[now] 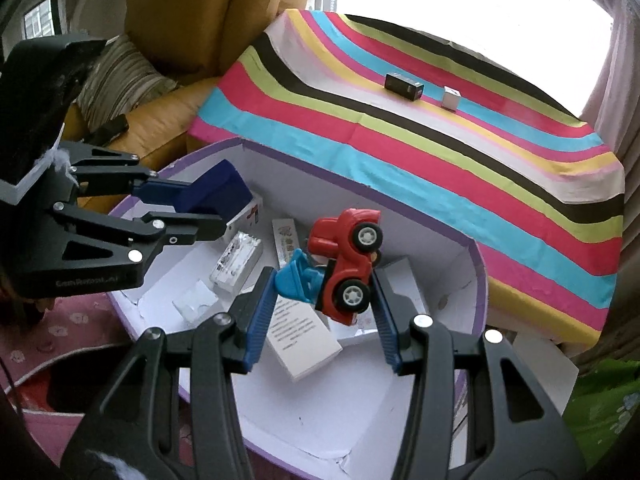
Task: Organize rigid objects
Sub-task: 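Carry the toy car and navy box toward the white storage box, then open both grippers to drop the car and navy box into the storage box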
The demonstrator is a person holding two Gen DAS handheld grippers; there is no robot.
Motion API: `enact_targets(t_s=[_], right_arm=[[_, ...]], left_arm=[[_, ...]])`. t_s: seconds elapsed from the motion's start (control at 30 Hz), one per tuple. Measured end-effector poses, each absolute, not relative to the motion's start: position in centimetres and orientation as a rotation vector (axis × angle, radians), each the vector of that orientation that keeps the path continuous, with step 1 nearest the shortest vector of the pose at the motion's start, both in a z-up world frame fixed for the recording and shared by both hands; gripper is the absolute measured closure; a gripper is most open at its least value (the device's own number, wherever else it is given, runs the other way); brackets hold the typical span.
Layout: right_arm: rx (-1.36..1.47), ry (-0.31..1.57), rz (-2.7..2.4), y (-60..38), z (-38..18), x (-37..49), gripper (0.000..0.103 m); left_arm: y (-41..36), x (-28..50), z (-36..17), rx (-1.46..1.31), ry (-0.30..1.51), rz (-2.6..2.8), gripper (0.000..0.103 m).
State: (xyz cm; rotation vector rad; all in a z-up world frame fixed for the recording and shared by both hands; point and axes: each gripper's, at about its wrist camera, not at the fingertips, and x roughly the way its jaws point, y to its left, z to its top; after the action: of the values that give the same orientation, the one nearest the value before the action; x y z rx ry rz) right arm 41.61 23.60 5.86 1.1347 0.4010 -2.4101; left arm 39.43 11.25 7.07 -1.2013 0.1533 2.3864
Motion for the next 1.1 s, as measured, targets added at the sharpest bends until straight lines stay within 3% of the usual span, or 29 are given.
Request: enact_targets(t_s=[0.63, 0.7, 0.77, 0.83, 1.1], right_arm=[[1.172, 0.418, -2.31, 23.0, 4.9, 42.0, 0.052], [1.17, 0.407, -2.295, 23.1, 4.9, 42.1, 0.051], [1.169, 0.4, -2.31, 23.3, 5.0, 42.1, 0.043], [1.167, 0.389, -2.323, 23.6, 5.1, 42.0, 0.036], [1.175, 0.352, -2.362, 24.7, 5.2, 41.6, 0.031]], left_arm=[[10.9, 39.9, 5.9, -1.246, 0.147, 2.39, 0.073], [10.7, 39.9, 5.9, -1.251, 0.14, 2.397, 0.069], [10.5, 39.8, 5.8, -1.265, 0.126, 2.41, 0.046], [10.2, 39.7, 5.8, -1.269, 0.107, 2.424, 0.037], [9.9, 39.6, 5.2, -1.306, 0.069, 2.419, 0.037]])
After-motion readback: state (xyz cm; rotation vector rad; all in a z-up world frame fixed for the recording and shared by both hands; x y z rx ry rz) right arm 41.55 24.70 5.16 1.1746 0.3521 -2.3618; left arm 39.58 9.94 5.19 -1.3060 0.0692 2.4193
